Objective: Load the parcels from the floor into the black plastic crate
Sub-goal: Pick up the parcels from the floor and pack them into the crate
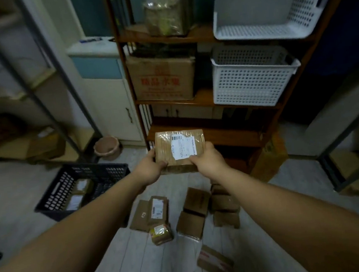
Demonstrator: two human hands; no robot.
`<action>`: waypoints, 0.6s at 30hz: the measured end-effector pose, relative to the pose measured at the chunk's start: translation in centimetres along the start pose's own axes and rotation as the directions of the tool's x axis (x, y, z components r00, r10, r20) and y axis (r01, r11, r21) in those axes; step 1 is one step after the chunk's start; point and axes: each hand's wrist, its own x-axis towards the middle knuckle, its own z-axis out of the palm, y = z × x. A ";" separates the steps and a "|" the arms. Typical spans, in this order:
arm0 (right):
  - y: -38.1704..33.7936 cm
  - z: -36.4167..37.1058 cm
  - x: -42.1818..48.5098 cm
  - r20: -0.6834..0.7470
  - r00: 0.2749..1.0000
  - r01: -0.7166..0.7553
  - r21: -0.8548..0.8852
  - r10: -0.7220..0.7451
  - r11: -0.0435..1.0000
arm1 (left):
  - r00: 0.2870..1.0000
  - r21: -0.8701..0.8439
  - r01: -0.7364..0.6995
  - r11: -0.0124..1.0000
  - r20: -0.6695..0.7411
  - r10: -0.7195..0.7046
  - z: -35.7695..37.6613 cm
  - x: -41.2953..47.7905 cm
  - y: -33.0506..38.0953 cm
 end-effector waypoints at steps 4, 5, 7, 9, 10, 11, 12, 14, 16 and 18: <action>-6.1 2.7 -1.9 0.039 0.993 0.117 -0.028 -0.116 0.993 | 0.995 0.013 -0.034 0.999 -0.099 0.035 -6.8 -2.6 0.3; -7.6 3.8 -2.2 0.050 0.989 0.141 -0.037 -0.139 0.989 | 0.992 0.009 -0.039 0.999 -0.123 0.040 -8.6 -2.9 0.0; -10.7 6.3 -2.8 0.077 0.981 0.181 -0.050 -0.177 0.982 | 0.987 -0.021 -0.046 0.999 -0.158 0.042 -12.6 -3.6 -1.1; -13.7 9.7 -3.4 0.098 0.973 0.217 -0.064 -0.211 0.974 | 0.982 -0.041 -0.037 0.998 -0.189 0.029 -16.8 -4.1 -3.0; -15.0 11.6 -3.7 0.106 0.969 0.231 -0.067 -0.223 0.971 | 0.980 -0.039 -0.036 0.999 -0.199 0.028 -18.9 -4.3 -4.1; -16.2 13.8 -3.8 0.116 0.966 0.237 -0.063 -0.229 0.969 | 0.979 -0.031 -0.034 0.999 -0.201 0.027 -21.1 -4.5 -5.1; -17.3 16.1 -3.9 0.126 0.965 0.239 -0.052 -0.231 0.970 | 0.979 -0.021 -0.033 0.999 -0.200 0.028 -23.3 -4.6 -6.2; -19.2 20.7 -4.4 0.147 0.964 0.229 -0.029 -0.222 0.973 | 0.979 -0.016 -0.013 1.000 -0.202 0.010 -27.4 -5.0 -8.4; -20.8 25.0 -4.8 0.164 0.962 0.224 -0.022 -0.218 0.974 | 0.979 -0.013 0.001 1.000 -0.204 -0.004 -31.3 -5.1 -10.8; -22.4 28.4 -4.9 0.197 0.959 0.207 -0.008 -0.202 0.978 | 0.981 -0.007 0.023 1.000 -0.193 -0.024 -34.7 -4.9 -12.7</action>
